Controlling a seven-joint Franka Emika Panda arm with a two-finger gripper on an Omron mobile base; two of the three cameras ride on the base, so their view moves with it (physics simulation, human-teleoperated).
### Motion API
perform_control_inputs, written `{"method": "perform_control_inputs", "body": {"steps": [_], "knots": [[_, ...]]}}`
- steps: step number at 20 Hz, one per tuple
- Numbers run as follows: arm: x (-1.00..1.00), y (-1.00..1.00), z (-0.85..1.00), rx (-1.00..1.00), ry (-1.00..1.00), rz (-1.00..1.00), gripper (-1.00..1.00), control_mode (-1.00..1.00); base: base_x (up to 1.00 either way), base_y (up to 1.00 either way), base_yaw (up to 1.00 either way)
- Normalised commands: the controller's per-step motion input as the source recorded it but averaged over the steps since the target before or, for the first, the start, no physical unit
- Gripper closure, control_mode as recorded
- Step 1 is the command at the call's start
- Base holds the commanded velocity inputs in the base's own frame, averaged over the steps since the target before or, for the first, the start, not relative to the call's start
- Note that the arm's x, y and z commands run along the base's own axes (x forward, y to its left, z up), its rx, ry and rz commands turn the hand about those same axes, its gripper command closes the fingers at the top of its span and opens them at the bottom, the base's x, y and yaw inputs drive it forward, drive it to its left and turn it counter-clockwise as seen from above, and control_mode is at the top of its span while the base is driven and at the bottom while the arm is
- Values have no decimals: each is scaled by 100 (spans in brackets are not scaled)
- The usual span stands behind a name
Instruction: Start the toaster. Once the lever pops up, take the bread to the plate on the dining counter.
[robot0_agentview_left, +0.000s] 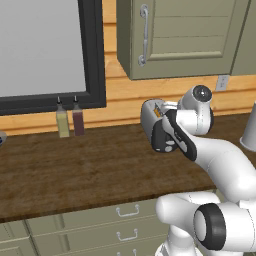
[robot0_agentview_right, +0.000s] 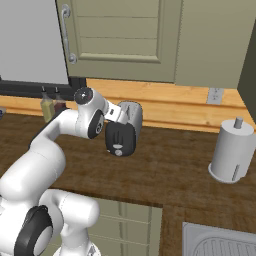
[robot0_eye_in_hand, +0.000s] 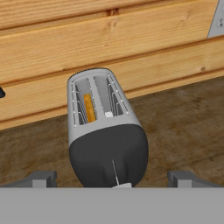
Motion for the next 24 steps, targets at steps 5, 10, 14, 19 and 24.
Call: {"method": "perform_control_inputs", "body": {"steps": [5,10,14,19,24], "knots": [[0,0,0,0,0,0,-100,-100,0,0,0],[0,0,0,0,0,0,-100,-100,0,0,0],[0,0,0,0,0,0,-100,-100,0,0,0],[0,0,0,0,0,0,-100,-100,0,0,0],[0,0,0,0,0,0,-100,-100,0,0,0]]}}
